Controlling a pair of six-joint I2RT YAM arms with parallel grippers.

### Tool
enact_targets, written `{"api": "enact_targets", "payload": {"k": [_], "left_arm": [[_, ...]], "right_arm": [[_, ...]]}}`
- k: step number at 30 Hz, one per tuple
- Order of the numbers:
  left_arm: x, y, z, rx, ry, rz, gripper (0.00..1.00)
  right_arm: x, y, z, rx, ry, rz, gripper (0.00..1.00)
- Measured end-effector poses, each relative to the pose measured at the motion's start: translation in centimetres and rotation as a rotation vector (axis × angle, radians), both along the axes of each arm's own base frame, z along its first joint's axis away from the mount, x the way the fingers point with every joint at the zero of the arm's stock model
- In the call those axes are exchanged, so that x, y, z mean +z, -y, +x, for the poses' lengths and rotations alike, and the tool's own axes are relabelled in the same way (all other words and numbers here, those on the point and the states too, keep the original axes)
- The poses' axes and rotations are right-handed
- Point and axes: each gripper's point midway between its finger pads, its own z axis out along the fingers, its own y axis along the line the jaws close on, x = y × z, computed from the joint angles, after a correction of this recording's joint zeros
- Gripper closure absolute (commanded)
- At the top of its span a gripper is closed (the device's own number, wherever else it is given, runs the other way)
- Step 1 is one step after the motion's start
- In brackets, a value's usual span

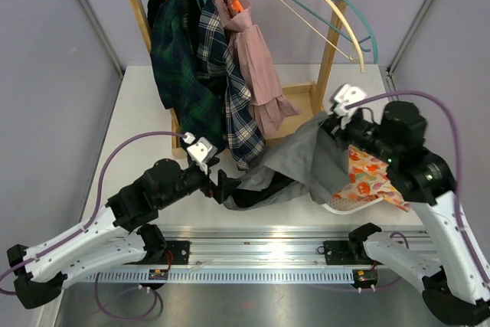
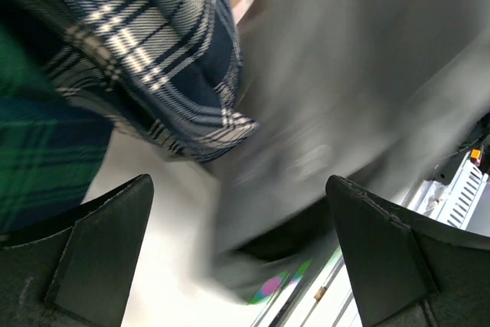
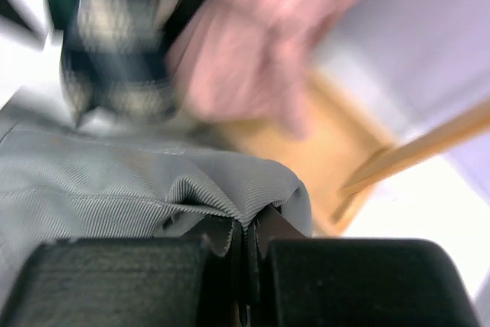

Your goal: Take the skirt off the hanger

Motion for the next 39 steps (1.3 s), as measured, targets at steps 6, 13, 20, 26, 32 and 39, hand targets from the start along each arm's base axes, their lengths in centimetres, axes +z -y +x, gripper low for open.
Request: {"api": "enact_targets", "payload": {"k": [6, 13, 20, 26, 32, 39], "left_arm": [[1.3, -1.8, -0.2, 0.036, 0.050, -0.021, 0.01], [1.2, -2.7, -0.2, 0.052, 0.073, 0.008, 0.01], [1.3, -2.9, -0.1, 0.052, 0.089, 0.019, 0.01], [1.3, -2.9, 0.0, 0.049, 0.098, 0.026, 0.01], [1.3, -3.0, 0.0, 0.051, 0.101, 0.024, 0.01], [1.7, -3.2, -0.1, 0.055, 0.108, 0.013, 0.01]], "right_arm": [[10.3, 3.5, -1.8, -0.198, 0.188, 0.234, 1.00], [13.5, 8.4, -1.9, -0.461, 0.244, 0.314, 1.00], [16.2, 13.7, -2.1, -0.719, 0.317, 0.294, 1.00], [23.3, 17.4, -3.5, -0.859, 0.490, 0.302, 1.00], [28.8, 20.5, -6.1, -0.962, 0.661, 0.320, 1.00], [27.9, 21.5, -6.0, -1.011, 0.703, 0.238, 1.00]]}}
